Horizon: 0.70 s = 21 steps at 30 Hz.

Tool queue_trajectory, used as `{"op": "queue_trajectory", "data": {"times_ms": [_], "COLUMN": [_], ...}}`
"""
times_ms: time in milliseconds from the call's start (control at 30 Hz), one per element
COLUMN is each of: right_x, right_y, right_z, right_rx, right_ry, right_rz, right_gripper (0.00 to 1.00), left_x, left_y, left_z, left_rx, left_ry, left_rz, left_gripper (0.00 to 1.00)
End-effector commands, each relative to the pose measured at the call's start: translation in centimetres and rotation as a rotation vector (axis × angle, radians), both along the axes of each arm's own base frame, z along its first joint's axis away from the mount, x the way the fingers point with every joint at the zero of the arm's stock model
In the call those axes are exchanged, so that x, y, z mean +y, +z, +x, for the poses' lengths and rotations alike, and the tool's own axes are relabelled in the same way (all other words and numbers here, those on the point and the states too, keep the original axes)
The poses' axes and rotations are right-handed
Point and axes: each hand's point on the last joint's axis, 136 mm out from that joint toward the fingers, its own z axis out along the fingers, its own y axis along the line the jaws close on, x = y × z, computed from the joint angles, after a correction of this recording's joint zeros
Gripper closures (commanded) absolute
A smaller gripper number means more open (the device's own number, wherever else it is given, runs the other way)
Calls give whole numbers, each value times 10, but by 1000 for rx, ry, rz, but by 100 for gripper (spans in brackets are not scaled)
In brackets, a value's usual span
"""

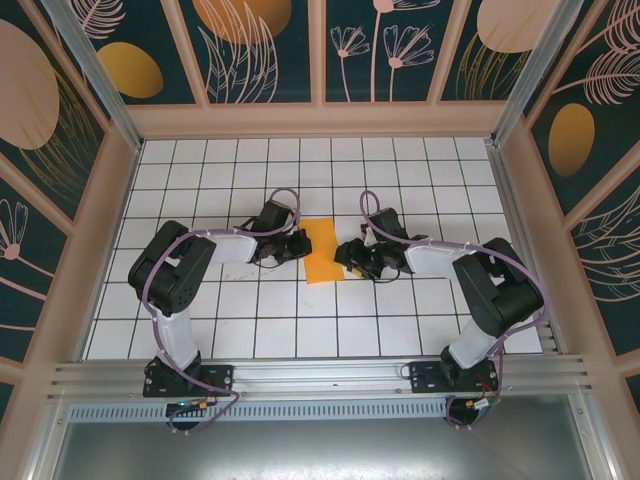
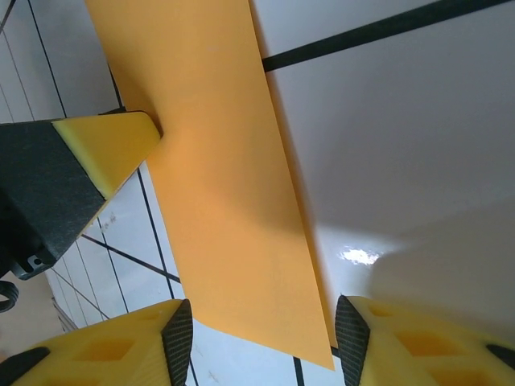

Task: Fold a paper plane with a square sheet of paper (pick it up from the middle)
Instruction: Third fold the triangle at the center of the table.

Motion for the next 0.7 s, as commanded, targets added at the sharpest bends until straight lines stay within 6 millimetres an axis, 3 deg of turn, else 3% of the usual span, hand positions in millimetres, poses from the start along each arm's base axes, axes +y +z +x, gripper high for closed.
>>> {"op": "queue_trajectory", "data": {"times_ms": [0, 333, 667], "right_x": [2, 12, 21], "right_y": [-2, -7, 3], "right_z": [-2, -13, -17], "right_rx": [11, 27, 16], "right_ry": [29, 86, 120], "right_rz": [-22, -31, 21], "right_gripper": [48, 53, 55], "left_x": [28, 28, 28], "left_y": [-41, -41, -38], "left_z": [-23, -24, -24], "left_rx": [96, 97, 93], "left_ry": [24, 27, 28], "left_rz": [147, 146, 142], "left_gripper": [100, 100, 100]}}
